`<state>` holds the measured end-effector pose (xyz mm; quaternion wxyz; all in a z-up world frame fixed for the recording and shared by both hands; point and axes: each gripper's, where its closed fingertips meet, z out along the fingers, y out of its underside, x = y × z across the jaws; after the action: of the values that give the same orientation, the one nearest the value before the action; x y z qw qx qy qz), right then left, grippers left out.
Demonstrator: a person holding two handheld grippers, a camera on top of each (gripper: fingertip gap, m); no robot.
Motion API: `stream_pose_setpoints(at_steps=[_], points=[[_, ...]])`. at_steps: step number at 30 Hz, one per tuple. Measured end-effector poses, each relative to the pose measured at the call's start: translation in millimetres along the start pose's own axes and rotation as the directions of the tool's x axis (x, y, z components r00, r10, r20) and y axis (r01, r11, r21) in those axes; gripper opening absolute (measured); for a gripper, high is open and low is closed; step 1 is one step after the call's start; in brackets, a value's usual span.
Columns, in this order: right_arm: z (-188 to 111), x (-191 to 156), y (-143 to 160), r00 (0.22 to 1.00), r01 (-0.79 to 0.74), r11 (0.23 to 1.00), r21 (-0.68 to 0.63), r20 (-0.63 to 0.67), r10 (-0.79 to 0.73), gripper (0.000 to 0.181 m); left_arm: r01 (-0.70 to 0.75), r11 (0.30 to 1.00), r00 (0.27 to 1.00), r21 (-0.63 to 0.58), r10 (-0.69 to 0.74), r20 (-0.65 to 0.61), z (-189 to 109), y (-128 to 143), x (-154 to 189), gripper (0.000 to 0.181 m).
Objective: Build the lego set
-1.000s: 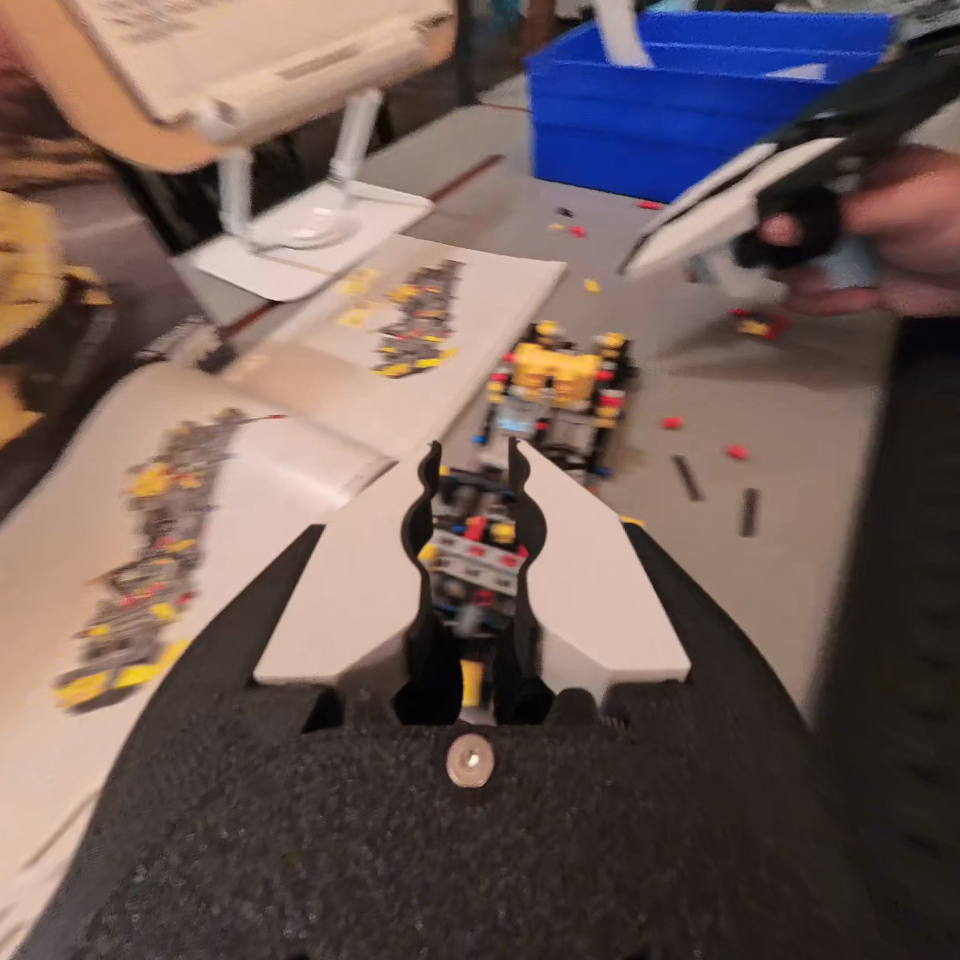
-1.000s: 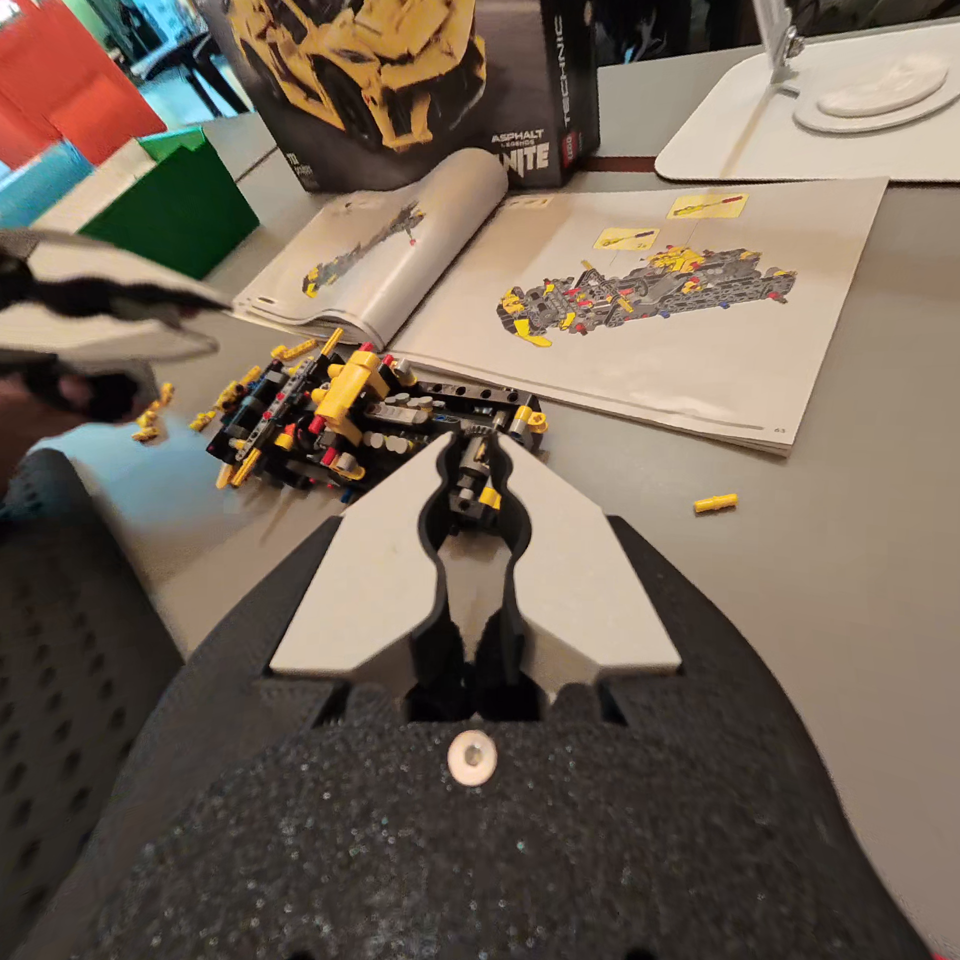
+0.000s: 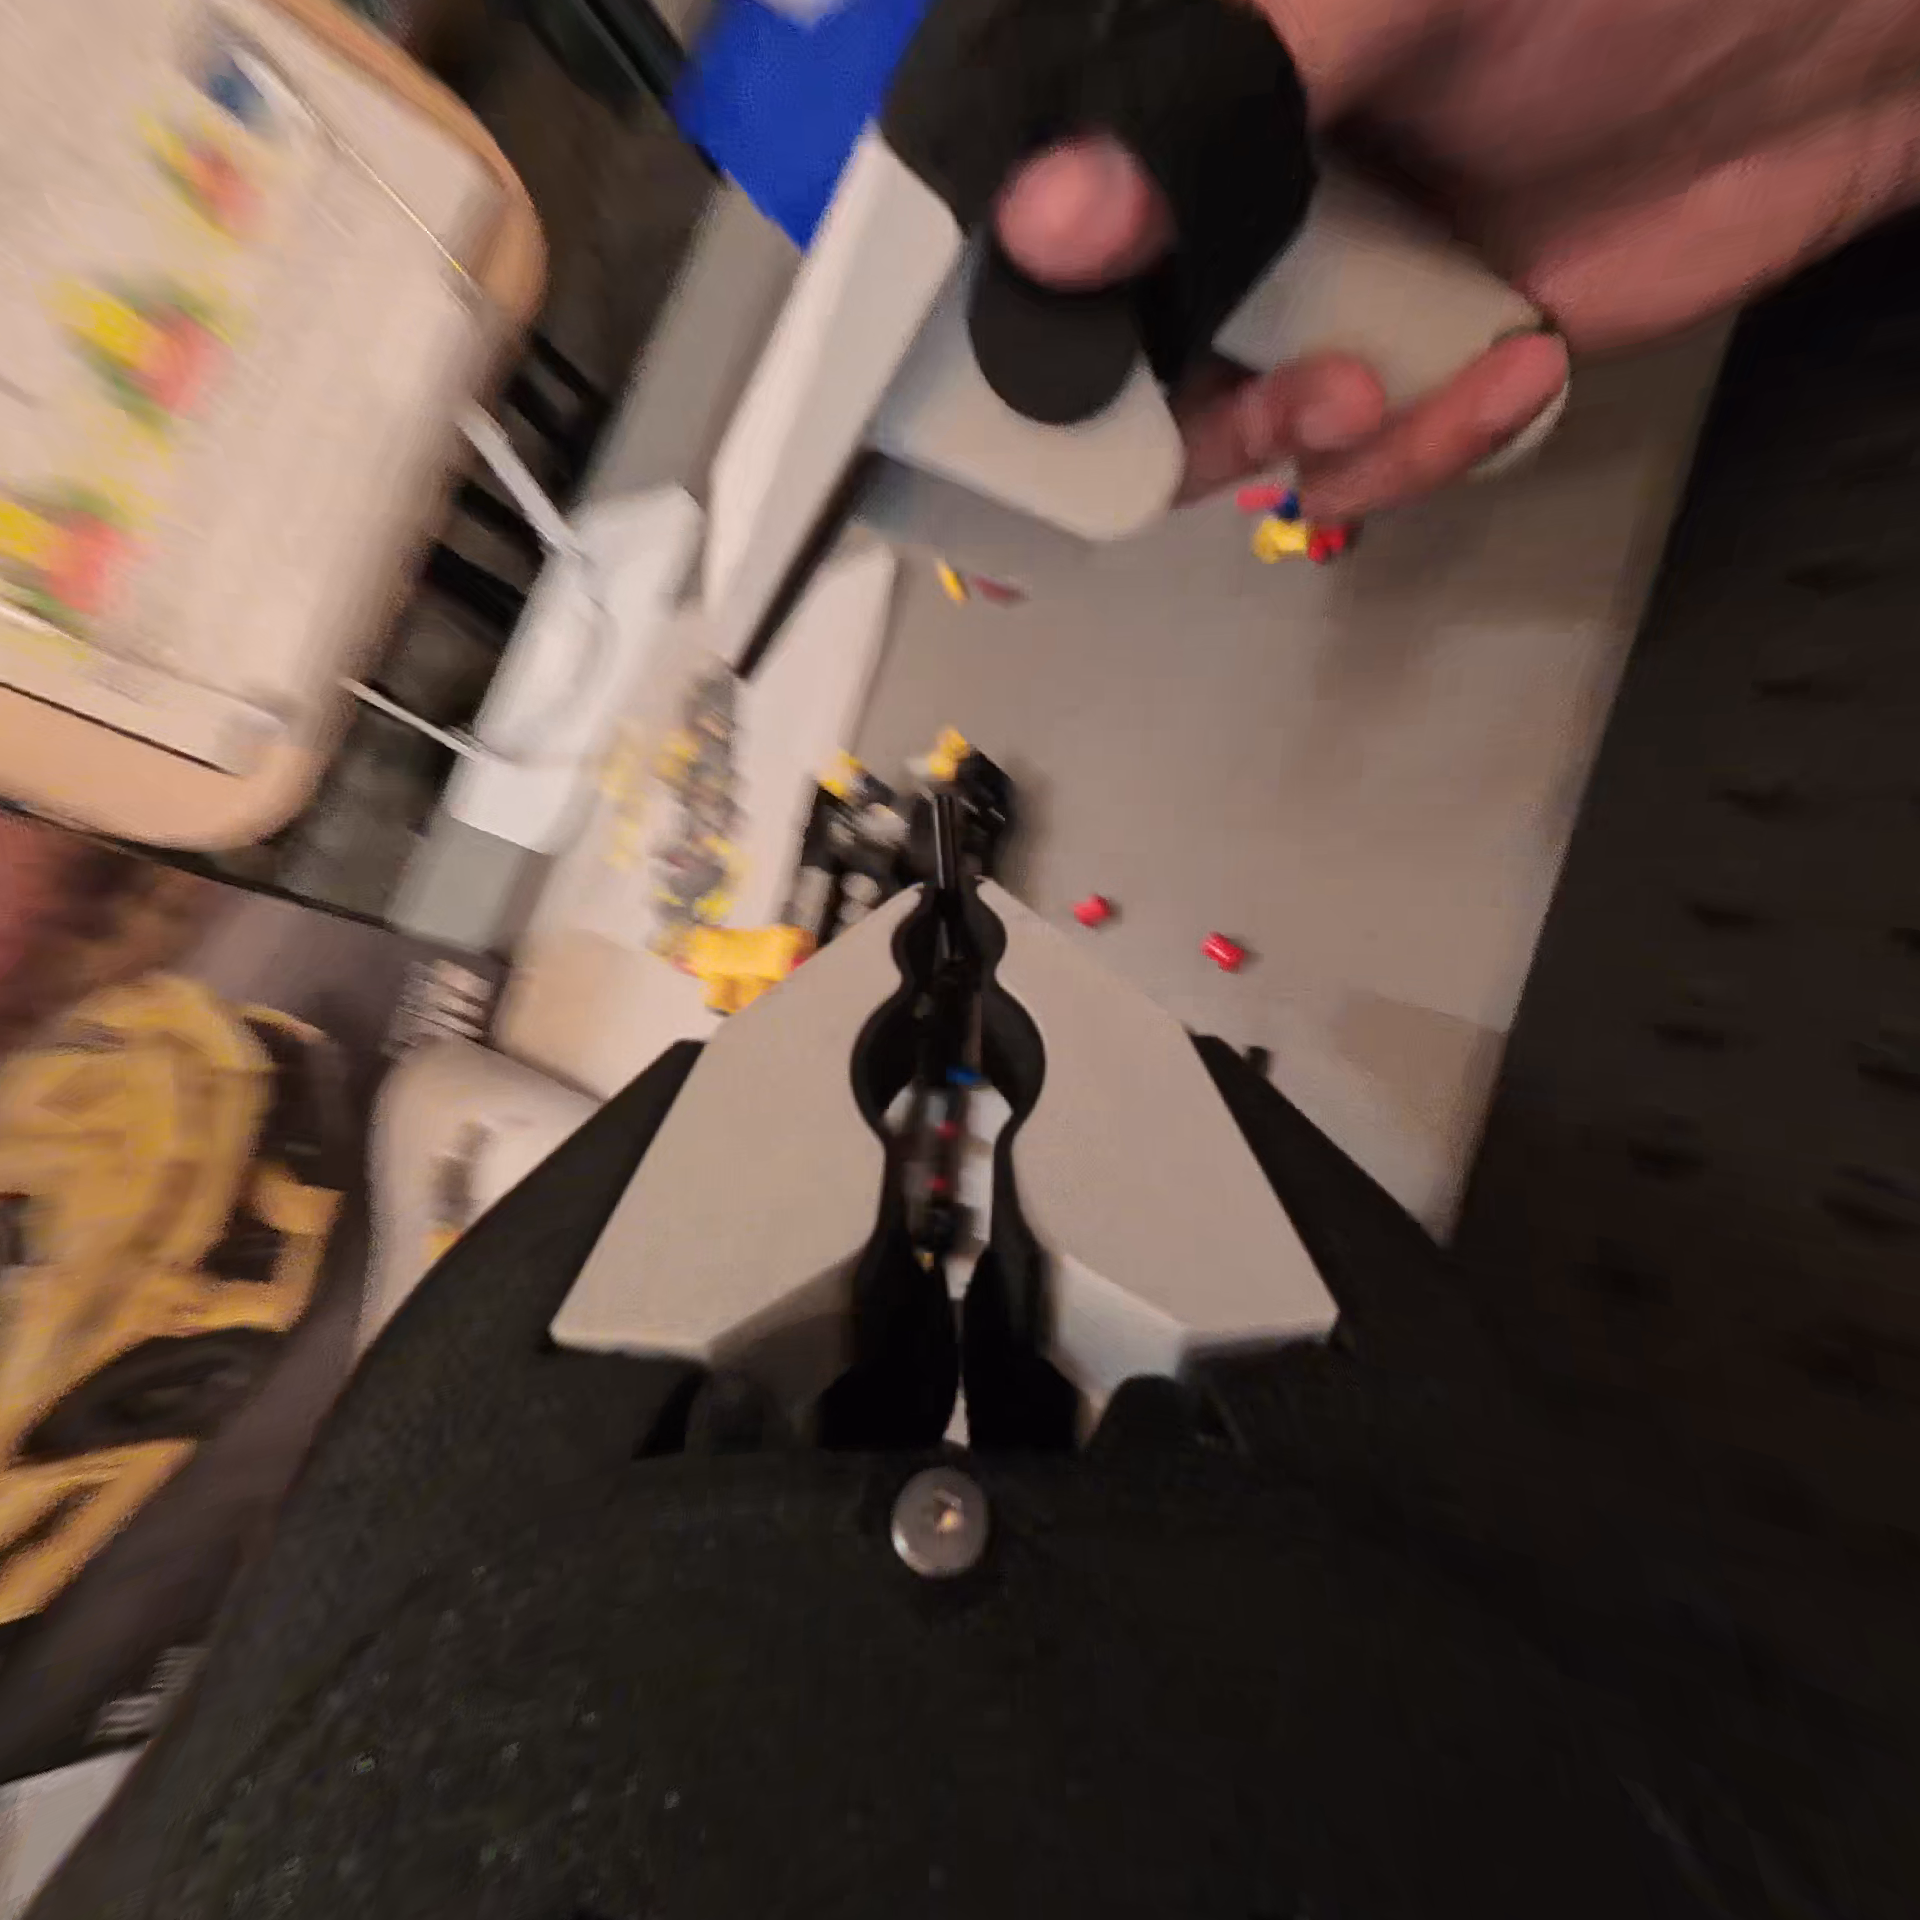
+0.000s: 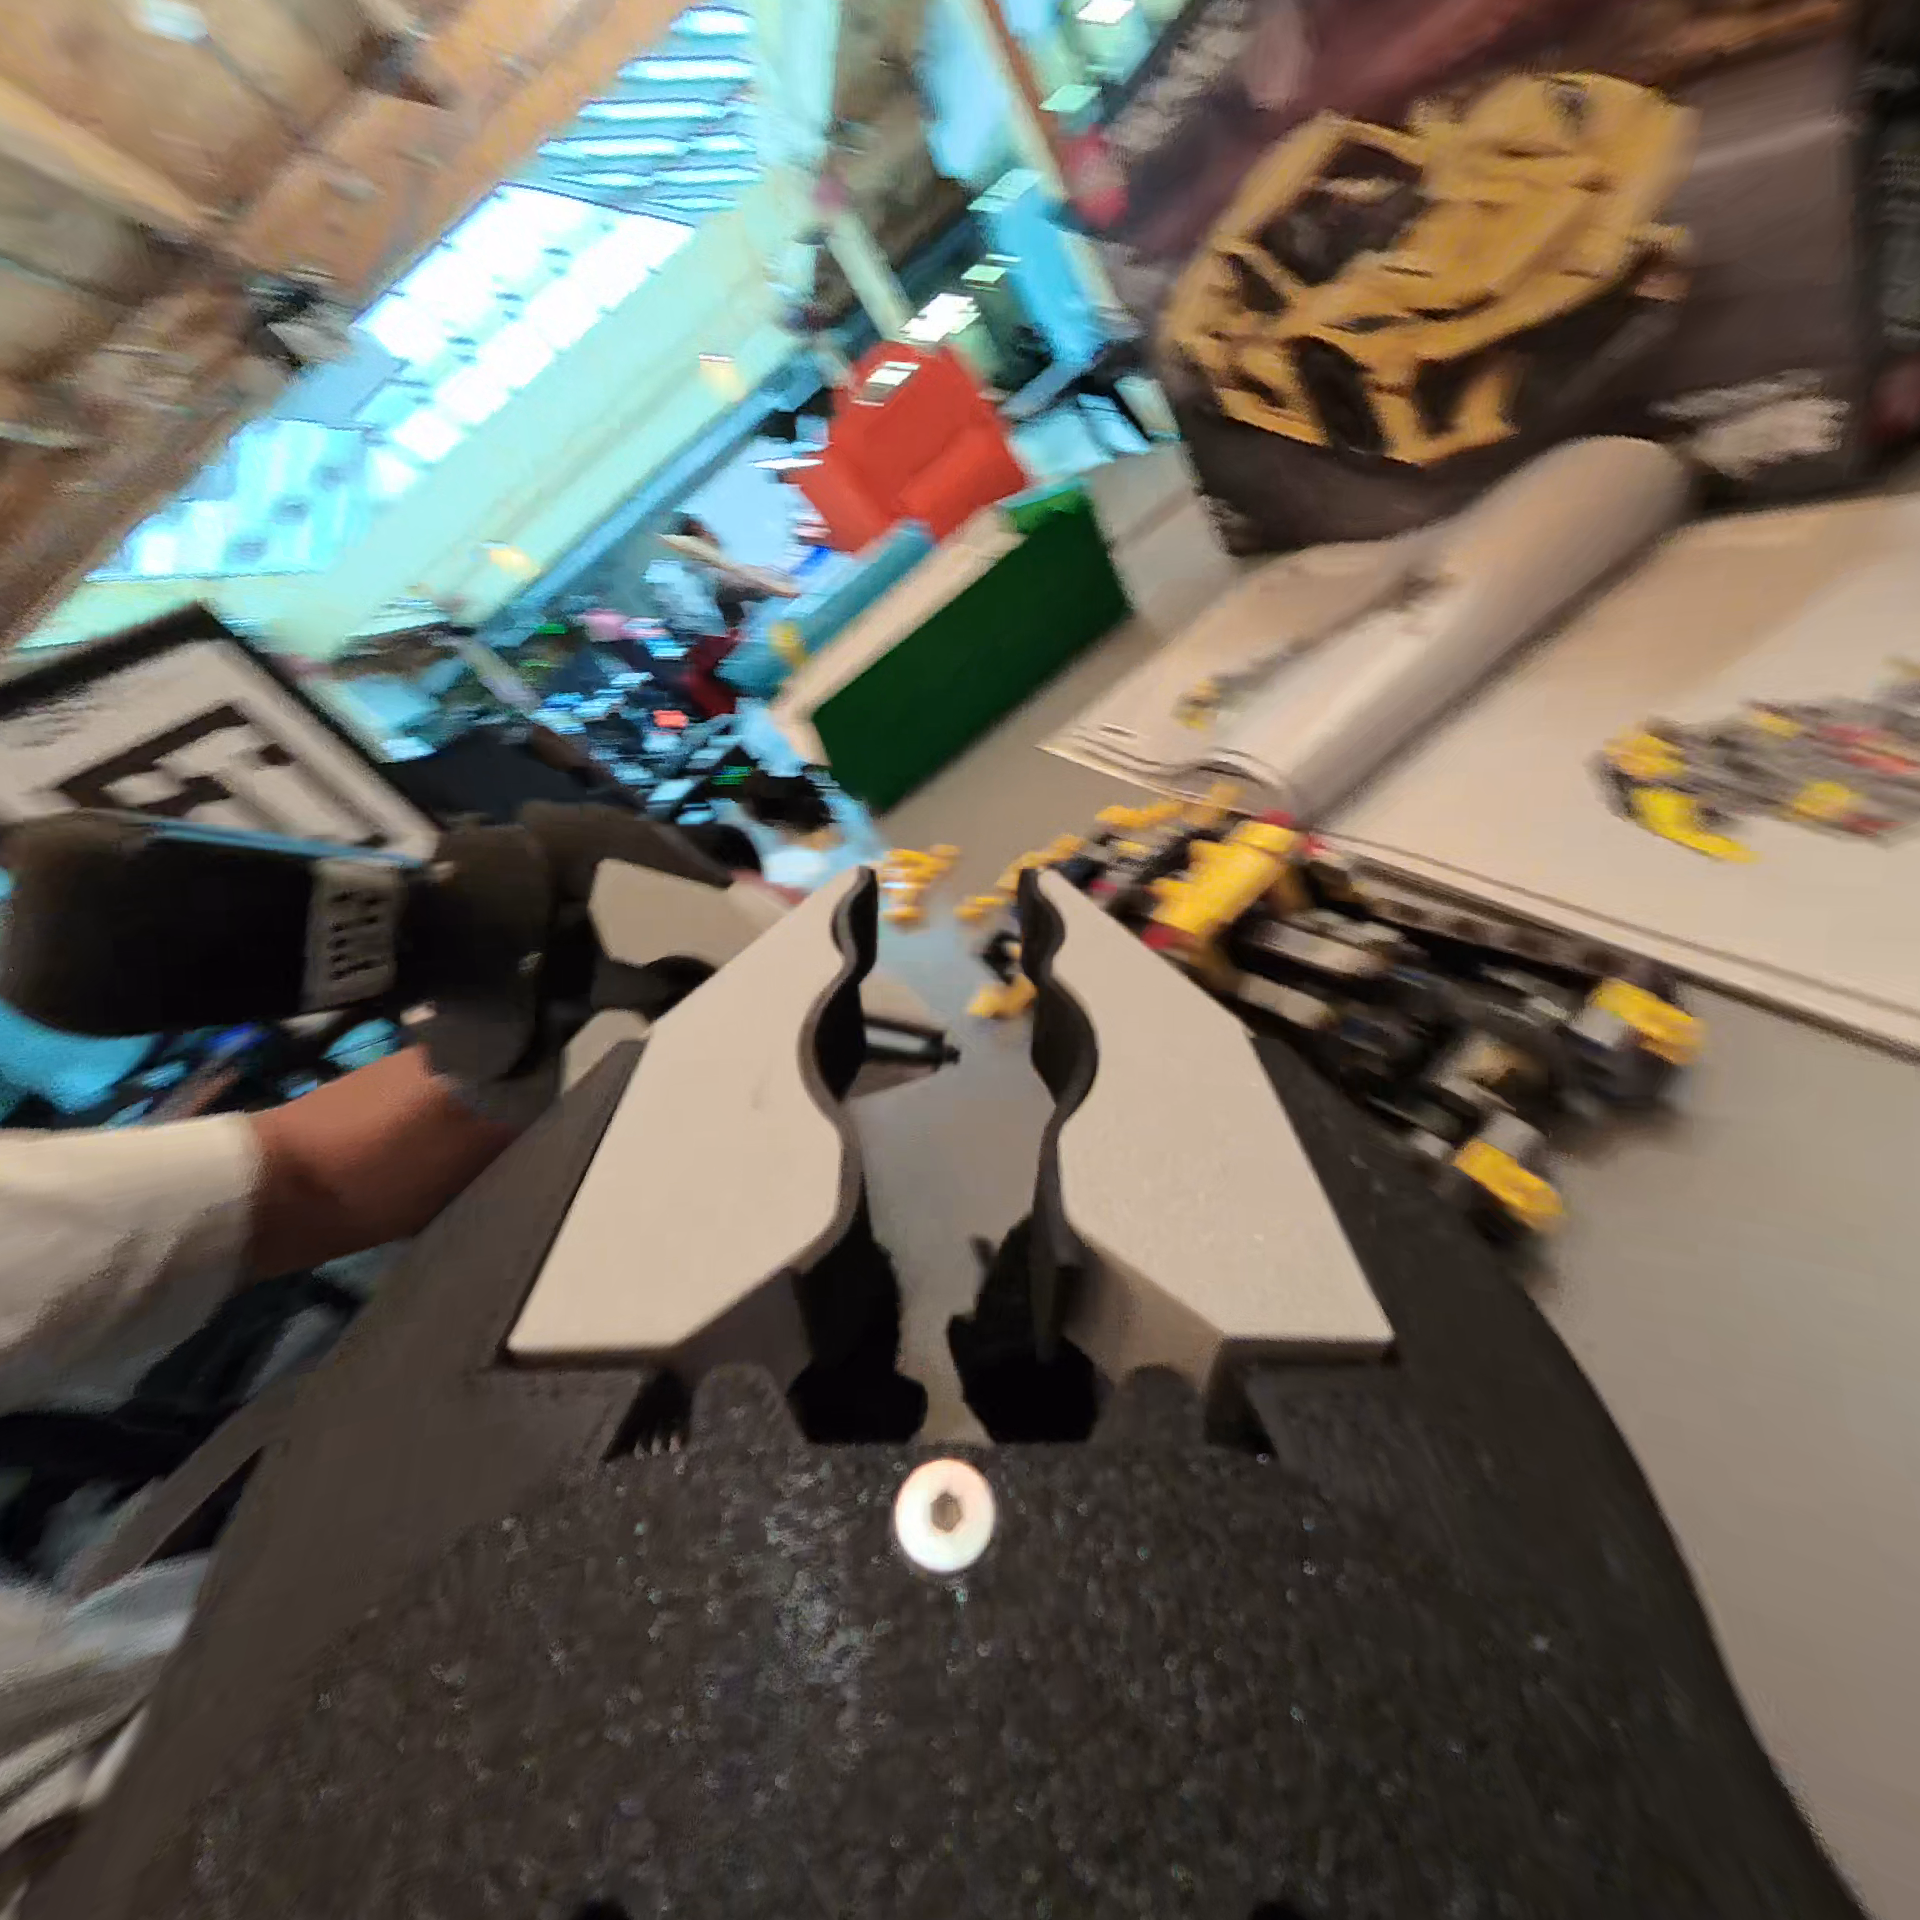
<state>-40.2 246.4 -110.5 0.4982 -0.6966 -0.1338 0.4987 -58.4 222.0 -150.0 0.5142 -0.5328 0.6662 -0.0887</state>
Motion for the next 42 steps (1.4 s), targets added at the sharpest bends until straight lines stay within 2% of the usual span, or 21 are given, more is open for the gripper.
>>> stream_pose_setpoints(at_steps=[2,3,5,7,9,12,16,19,21,24,27,32,34,38,42], points=[[1,-33,-2,0.986,0.063,0.998,0.008,0.155,-0.063,0.028,-0.117,0.99,0.986,0.077,0.106,0.129,-19,-17,-15,0.003],[3,-44,2,0.975,0.124,0.992,-0.004,0.189,-0.121,0.029,-0.168,0.983,0.974,0.074,0.154,0.169,-26,-20,-19,0.003],[10,-53,15,0.955,0.244,0.969,-0.046,0.186,-0.232,0.03,-0.3,0.954,0.926,0.028,0.284,0.25,-34,-20,-23,0.003],[13,-53,18,0.945,0.299,0.953,-0.055,0.156,-0.288,0.022,-0.388,0.922,0.886,-0.005,0.374,0.275,-38,-18,-19,0.003],[14,-50,19,0.947,0.301,0.952,-0.061,0.141,-0.29,0.014,-0.44,0.898,0.853,-0.02,0.425,0.303,-41,-18,-17,0.003],[13,-45,22,0.954,0.279,0.957,-0.084,0.137,-0.266,0.019,-0.503,0.863,0.803,-0.042,0.484,0.348,-44,-21,-17,0.003],[18,-53,30,0.946,0.292,0.95,-0.111,0.182,-0.27,0.013,-0.514,0.857,0.796,-0.04,0.494,0.349,-42,-22,-14,0.003],[16,-52,27,0.943,0.308,0.947,-0.094,0.159,-0.291,0.003,-0.523,0.852,0.79,-0.024,0.495,0.363,-43,-26,-13,0.003],[14,-57,23,0.938,0.314,0.947,-0.072,0.18,-0.297,0.003,-0.523,0.852,0.787,-0.001,0.484,0.383,-47,-31,-14,0.003],[12,-63,22,0.934,0.303,0.951,-0.06,0.219,-0.283,0.002,-0.464,0.883,0.833,0.062,0.412,0.37,-51,-35,-15,0.004],[9,-68,18,0.932,0.279,0.959,-0.042,0.252,-0.26,0.003,-0.415,0.909,0.858,0.044,0.375,0.35,-52,-26,-21,0.016],[14,-66,27,0.933,0.291,0.952,-0.09,0.245,-0.262,0.003,-0.467,0.884,0.832,0.024,0.43,0.351,-50,-22,-15,0.015],[16,-65,30,0.934,0.297,0.949,-0.104,0.238,-0.266,0.003,-0.485,0.875,0.819,0.003,0.453,0.352,-48,-20,-14,0.004],[16,-63,28,0.941,0.279,0.956,-0.095,0.224,-0.252,0.003,-0.486,0.874,0.807,-0.032,0.462,0.367,-47,-21,-17,0.003],[15,-62,27,0.943,0.277,0.957,-0.087,0.215,-0.254,0.003,-0.539,0.838,0.757,-0.08,0.524,0.389,-45,-23,-18,0.003]])
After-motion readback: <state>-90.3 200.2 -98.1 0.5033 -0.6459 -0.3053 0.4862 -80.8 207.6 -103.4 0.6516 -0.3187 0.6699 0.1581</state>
